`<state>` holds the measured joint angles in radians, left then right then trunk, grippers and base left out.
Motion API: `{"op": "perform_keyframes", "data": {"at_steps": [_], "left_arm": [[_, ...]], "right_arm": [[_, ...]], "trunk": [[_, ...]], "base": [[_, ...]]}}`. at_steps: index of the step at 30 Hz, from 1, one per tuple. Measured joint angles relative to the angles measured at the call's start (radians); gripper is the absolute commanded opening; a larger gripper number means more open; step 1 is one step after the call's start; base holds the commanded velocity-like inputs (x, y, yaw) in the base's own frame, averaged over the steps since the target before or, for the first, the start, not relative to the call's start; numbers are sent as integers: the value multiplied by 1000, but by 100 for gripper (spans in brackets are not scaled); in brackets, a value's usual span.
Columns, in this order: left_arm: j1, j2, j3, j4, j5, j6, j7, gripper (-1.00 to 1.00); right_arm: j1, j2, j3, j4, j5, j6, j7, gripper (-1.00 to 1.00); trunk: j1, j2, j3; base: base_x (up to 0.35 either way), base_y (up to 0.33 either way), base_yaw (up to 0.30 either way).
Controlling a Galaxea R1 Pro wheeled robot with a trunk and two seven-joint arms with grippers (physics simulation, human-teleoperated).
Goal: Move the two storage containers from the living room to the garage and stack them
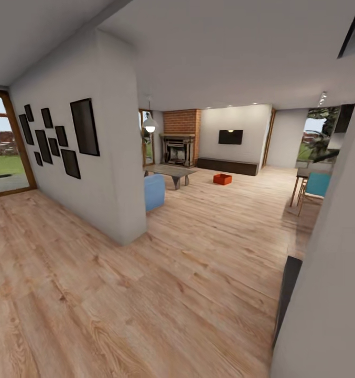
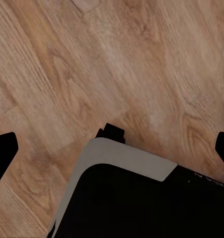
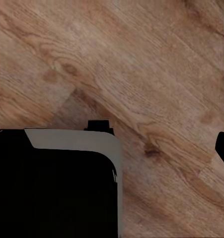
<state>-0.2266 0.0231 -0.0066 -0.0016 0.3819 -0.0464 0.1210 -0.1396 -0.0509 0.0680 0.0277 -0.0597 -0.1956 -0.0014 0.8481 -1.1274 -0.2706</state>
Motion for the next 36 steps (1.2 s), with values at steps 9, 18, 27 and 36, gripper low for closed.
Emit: {"op": "perform_keyframes", "data": {"at_steps": [9, 18, 27, 36], "left_arm": [[0, 0, 0, 0, 0, 0, 0, 100], [0, 0, 0, 0, 0, 0, 0, 100], [0, 0, 0, 0, 0, 0, 0, 100], [0, 0, 0, 0, 0, 0, 0, 100]], "right_arm": [[0, 0, 0, 0, 0, 0, 0, 100], [0, -1, 0, 0, 1, 0, 0, 100], [0, -1, 1, 0, 1, 2, 0, 100], [0, -1, 0, 0, 0, 1, 0, 100]], "trunk": [[0, 0, 0], [0, 0, 0], [0, 0, 0], [0, 0, 0]], "base": [[322, 0, -243], [322, 0, -145], [322, 0, -3], [322, 0, 0]]}}
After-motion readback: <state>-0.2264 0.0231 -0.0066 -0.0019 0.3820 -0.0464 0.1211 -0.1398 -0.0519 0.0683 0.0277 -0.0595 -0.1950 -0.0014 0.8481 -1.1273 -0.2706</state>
